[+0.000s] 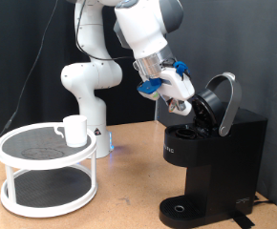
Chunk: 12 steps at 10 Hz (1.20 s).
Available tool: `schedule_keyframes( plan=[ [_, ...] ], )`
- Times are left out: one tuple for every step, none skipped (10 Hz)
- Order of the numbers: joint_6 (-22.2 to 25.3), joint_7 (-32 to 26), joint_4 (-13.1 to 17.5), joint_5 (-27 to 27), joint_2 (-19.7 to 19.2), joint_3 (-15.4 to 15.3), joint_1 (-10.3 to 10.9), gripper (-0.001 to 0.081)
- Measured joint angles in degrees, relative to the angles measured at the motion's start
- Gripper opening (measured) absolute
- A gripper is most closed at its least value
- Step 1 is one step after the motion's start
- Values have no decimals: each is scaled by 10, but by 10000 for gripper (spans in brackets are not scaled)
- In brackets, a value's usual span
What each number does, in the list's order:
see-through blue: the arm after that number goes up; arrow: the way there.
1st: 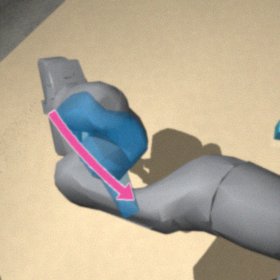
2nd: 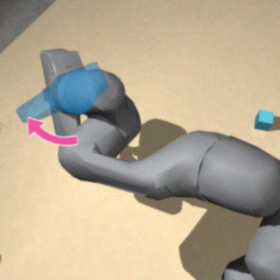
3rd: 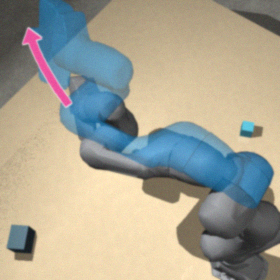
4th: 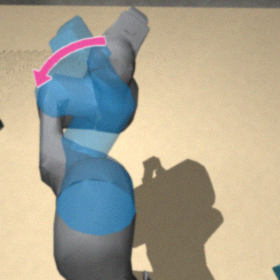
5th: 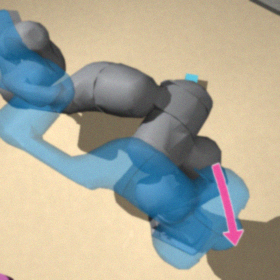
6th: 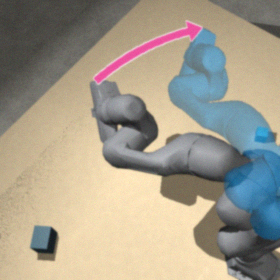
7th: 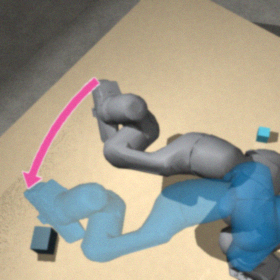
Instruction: Make a cup of coffee with the keurig machine
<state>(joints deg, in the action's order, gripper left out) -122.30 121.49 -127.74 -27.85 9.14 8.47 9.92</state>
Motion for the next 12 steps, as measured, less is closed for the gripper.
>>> schedule_keyframes(
  plan=[
    [3, 10, 1, 17, -3, -1, 0, 360],
    [8, 24, 3, 35, -8, -2, 0, 360],
    [9, 33, 4, 47, -15, -4, 1, 360],
    [9, 41, 4, 52, -23, -7, 1, 360],
    [8, 47, 6, 53, -31, -10, 1, 360],
    [5, 50, 7, 54, -39, -13, 2, 360],
    [2, 52, 7, 54, -45, -16, 3, 360],
    [-2, 54, 7, 54, -51, -18, 3, 360],
    [-4, 56, 7, 55, -55, -20, 3, 360],
    [-8, 58, 7, 55, -60, -21, 3, 360],
    [-11, 60, 7, 56, -64, -23, 3, 360],
    [-14, 62, 7, 56, -67, -24, 3, 360]
  ],
)
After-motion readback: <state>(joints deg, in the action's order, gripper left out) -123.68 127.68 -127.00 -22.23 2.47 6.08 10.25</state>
